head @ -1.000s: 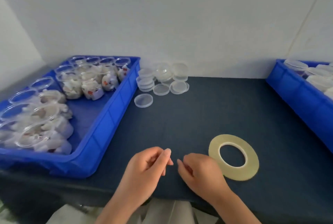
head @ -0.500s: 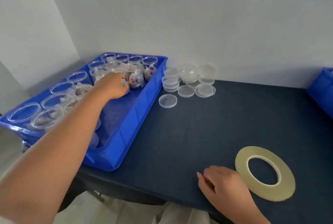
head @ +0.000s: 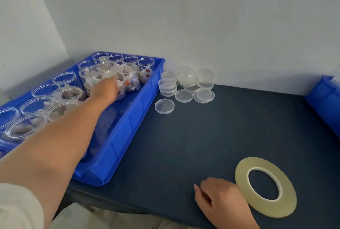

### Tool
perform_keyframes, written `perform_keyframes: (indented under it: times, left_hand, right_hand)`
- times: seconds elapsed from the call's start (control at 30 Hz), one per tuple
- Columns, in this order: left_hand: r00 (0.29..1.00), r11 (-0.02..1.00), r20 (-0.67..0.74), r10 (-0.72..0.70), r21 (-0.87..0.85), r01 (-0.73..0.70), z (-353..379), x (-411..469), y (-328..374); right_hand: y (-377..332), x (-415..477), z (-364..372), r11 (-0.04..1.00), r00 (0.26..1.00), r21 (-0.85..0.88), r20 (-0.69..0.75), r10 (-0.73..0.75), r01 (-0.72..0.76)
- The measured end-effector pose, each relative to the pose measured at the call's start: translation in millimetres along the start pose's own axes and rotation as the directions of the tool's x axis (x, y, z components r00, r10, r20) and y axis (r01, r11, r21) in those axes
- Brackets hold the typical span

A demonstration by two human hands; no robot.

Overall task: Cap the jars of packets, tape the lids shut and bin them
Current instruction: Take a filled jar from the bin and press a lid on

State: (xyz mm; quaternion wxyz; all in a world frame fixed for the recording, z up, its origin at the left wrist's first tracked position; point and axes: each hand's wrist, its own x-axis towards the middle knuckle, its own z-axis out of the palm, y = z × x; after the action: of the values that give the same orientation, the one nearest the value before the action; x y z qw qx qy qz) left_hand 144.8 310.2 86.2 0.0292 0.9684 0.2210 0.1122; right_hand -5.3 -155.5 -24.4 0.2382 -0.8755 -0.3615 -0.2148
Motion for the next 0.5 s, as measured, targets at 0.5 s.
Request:
perform_keyframes:
  times: [0.5]
  left_hand:
    - [0.828, 0.834, -0.418, 0.374, -0.239, -0.498, -131.7, -143.8, 111.8]
  right_hand:
    - [-11.5, -1.4, -12.3, 0.974, 0.984, 0.156, -0.033, 0.173, -0.166]
